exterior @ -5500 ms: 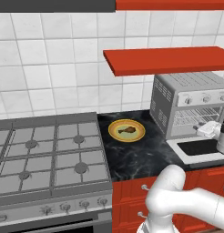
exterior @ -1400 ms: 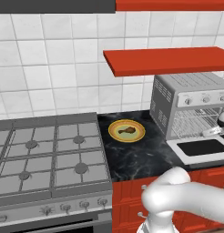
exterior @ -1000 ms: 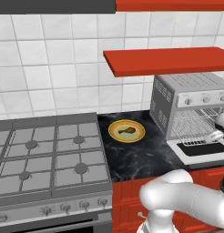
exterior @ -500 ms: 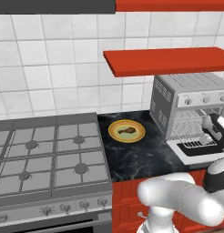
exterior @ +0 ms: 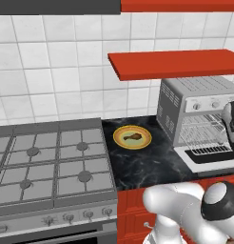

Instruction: Open the toaster oven door. Place the hotdog bun on the top rack in the toaster oven and place the chicken drumstick on the bottom rack.

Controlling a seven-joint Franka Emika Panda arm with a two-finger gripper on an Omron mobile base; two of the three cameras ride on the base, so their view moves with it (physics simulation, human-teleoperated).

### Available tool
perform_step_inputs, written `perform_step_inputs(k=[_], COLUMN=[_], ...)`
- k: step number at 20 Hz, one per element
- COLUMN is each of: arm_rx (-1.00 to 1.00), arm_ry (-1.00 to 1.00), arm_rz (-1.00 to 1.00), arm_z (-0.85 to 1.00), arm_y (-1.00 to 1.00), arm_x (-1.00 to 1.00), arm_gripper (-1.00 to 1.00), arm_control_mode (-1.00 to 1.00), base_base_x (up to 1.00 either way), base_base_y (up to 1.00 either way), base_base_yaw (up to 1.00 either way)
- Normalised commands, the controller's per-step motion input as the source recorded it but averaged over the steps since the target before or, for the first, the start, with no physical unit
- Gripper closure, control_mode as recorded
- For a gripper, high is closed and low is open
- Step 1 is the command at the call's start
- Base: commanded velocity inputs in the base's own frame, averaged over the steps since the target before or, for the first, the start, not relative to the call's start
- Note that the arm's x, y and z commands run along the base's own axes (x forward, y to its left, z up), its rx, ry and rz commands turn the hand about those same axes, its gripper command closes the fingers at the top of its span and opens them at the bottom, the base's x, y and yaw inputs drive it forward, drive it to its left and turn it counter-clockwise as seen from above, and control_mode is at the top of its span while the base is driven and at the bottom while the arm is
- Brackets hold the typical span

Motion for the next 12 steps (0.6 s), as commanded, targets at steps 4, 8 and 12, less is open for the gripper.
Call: perform_step_inputs(k=[4,8,12], arm_rx=[0.00,0.00,0.00], arm_ry=[0.00,0.00,0.00], arm_rz=[-0.11,-0.05,-0.08], arm_z=[0.00,0.00,0.00], arm_y=[1.00,1.00,1.00], arm_x=[0.00,0.00,0.01], arm_gripper=[-1.00,-1.00,-1.00], arm_control_mode=[-1.00,-1.00,-1.00], base_base_x=[0.00,0.00,0.00], base_base_y=[0.00,0.00,0.00], base_base_yaw=[0.00,0.00,0.00])
